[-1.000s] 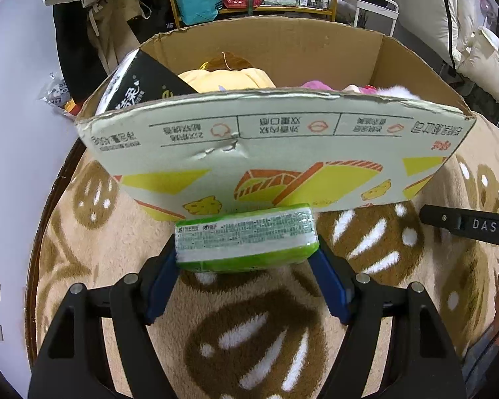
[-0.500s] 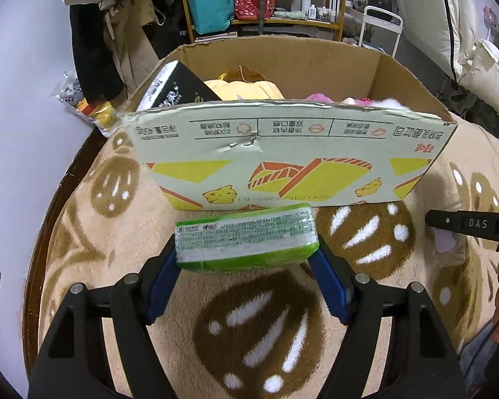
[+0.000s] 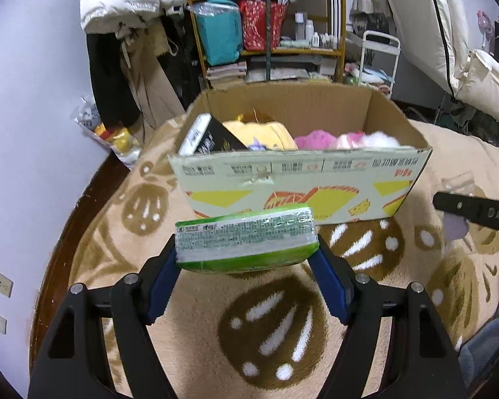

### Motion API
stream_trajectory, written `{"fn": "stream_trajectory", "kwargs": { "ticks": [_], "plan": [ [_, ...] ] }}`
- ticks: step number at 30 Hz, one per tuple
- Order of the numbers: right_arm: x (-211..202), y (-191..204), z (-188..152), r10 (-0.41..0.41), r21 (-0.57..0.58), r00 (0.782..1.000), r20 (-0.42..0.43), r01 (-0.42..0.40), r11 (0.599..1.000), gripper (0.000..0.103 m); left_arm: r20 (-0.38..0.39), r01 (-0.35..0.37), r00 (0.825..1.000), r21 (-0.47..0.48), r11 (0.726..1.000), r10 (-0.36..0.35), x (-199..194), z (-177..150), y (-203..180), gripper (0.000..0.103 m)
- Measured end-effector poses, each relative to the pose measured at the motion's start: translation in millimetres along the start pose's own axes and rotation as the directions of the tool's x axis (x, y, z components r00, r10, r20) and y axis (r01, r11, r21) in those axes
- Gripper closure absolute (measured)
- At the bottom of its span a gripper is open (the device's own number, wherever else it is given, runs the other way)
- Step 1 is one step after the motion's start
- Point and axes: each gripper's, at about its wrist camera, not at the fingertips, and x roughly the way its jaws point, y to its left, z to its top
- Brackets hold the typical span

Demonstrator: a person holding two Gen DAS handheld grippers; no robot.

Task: Organize soft objects
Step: 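Lift the green pack with the left gripper while the right gripper carries the clear bag over the box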

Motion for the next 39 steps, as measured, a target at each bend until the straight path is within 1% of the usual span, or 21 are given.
{"fn": "stream_trajectory", "kwargs": {
  "ticks": [3,5,6,10,14,18,21,23,25,27,30,33,37,39],
  "plan": [
    [-21,14,2,0.034,-0.036,0.997,0.07,-0.032,0.999,0.091,0.031,-0.009,0.999,0.005,1.0,0.009,-11,3,1,0.029],
    [-36,21,3,0.066,-0.062,0.989,0.13,-0.058,0.996,0.091,0.051,-0.013,0.999,0.007,1.0,0.013,-17,5,2,0.029],
    [-39,22,10,0.076,-0.07,0.986,0.149,-0.066,0.995,0.091,0.062,-0.013,0.998,0.009,1.0,0.013,-20,7,2,0.029],
    [-56,32,21,0.108,-0.106,0.964,0.243,-0.084,0.991,0.091,0.115,-0.022,0.993,0.03,0.999,0.018,-31,14,-2,0.029],
    [-60,36,34,0.12,-0.127,0.942,0.312,-0.083,0.988,0.091,0.163,-0.033,0.986,0.042,0.999,0.026,-39,20,-4,0.029],
    [-67,39,39,0.136,-0.146,0.926,0.352,-0.09,0.985,0.091,0.207,-0.032,0.978,0.031,0.999,0.024,-45,28,-1,0.029],
    [-70,43,43,0.151,-0.167,0.913,0.379,-0.093,0.982,0.091,0.223,-0.014,0.975,0.023,1.0,0.009,-44,36,2,0.029],
    [-72,48,46,0.154,-0.188,0.905,0.396,-0.084,0.979,0.091,0.235,-0.021,0.972,0.029,0.999,0.013,-42,44,2,0.029],
    [-74,52,47,0.143,-0.2,0.891,0.431,-0.06,0.978,0.091,0.254,-0.032,0.967,0.048,0.998,0.019,-42,49,0,0.029],
    [-78,56,48,0.135,-0.214,0.872,0.47,-0.036,0.976,0.091,0.268,-0.038,0.963,0.057,0.998,0.021,-42,54,-1,0.029],
    [-80,58,52,0.133,-0.224,0.854,0.502,-0.021,0.974,0.091,0.284,-0.04,0.959,0.07,0.997,0.018,-39,65,-2,0.029],
    [-76,60,62,0.141,-0.228,0.849,0.51,-0.025,0.973,0.091,0.286,-0.029,0.958,0.076,0.997,0.006,-32,72,-2,0.029],
    [-64,62,75,0.147,-0.225,0.847,0.511,-0.033,0.974,0.091,0.262,-0.012,0.965,0.051,0.999,-0.002,-15,79,3,0.029],
    [-57,65,79,0.158,-0.237,0.852,0.499,-0.041,0.971,0.091,0.253,-0.007,0.967,0.04,0.999,-0.003,-8,79,5,0.029]
  ]
}}
